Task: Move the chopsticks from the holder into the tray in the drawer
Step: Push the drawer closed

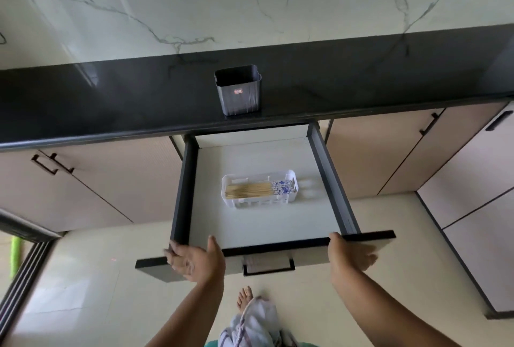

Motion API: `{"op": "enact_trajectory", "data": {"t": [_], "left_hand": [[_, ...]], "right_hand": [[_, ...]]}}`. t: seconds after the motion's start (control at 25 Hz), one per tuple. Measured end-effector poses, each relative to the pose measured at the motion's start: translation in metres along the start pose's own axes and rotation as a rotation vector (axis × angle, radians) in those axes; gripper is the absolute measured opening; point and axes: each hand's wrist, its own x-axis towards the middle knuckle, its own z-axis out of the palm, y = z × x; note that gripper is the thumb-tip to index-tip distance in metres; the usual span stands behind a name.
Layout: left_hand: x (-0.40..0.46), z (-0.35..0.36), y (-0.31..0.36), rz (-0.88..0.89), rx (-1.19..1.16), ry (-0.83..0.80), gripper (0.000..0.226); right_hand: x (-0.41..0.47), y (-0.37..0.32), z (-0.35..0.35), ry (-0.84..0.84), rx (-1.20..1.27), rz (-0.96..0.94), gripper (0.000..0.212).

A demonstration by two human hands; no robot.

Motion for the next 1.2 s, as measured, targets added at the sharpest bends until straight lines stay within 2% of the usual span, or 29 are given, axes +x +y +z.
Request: {"op": "enact_trajectory", "data": {"t": [0.08,0.12,0.16,0.2,0.24,0.4,0.6,0.8,0.96,1.04,1.2], "left_hand": [[-0.009,0.001,-0.009,-0.278,-0.113,-0.147,0.077],[-0.015,0.002,-0.010,-0.322,-0.180,-0.309,0.064],[-0.019,0.004,-0.011,-0.312,-0.269,-0.472,0.052],[-0.021,0.005,-0.010,-0.323,-0.352,-0.561,0.044],[-0.021,0.007,-0.005,-0.381,-0.433,-0.584,0.041],[-0.006,0.014,0.014,-0.541,-0.545,-0.551,0.036],[0.017,0.044,0.054,-0.563,-0.578,-0.523,0.034],[0.057,0.097,0.117,-0.600,-0.681,-0.480,0.037],[0.104,0.146,0.176,-0.651,-0.863,-0.453,0.055],[0.131,0.169,0.208,-0.684,-0.937,-0.461,0.064],[0.176,0.210,0.246,-0.769,-1.138,-0.532,0.073]], "right_hand": [[-0.009,0.010,0.004,-0.397,0.309,0.304,0.043],[-0.014,0.010,0.005,-0.548,0.447,0.364,0.018],[-0.018,0.007,0.005,-0.624,0.550,0.380,0.016],[-0.019,0.004,0.007,-0.646,0.601,0.378,0.024],[-0.019,-0.001,0.010,-0.647,0.629,0.366,0.029],[-0.009,-0.015,0.022,-0.646,0.618,0.366,0.030],[0.012,-0.054,0.058,-0.656,0.657,0.346,0.031],[0.038,-0.121,0.119,-0.637,0.654,0.347,0.035],[0.063,-0.183,0.174,-0.568,0.600,0.338,0.038],[0.073,-0.212,0.201,-0.564,0.546,0.317,0.046],[0.091,-0.261,0.254,-0.669,0.562,0.172,0.085]]}}
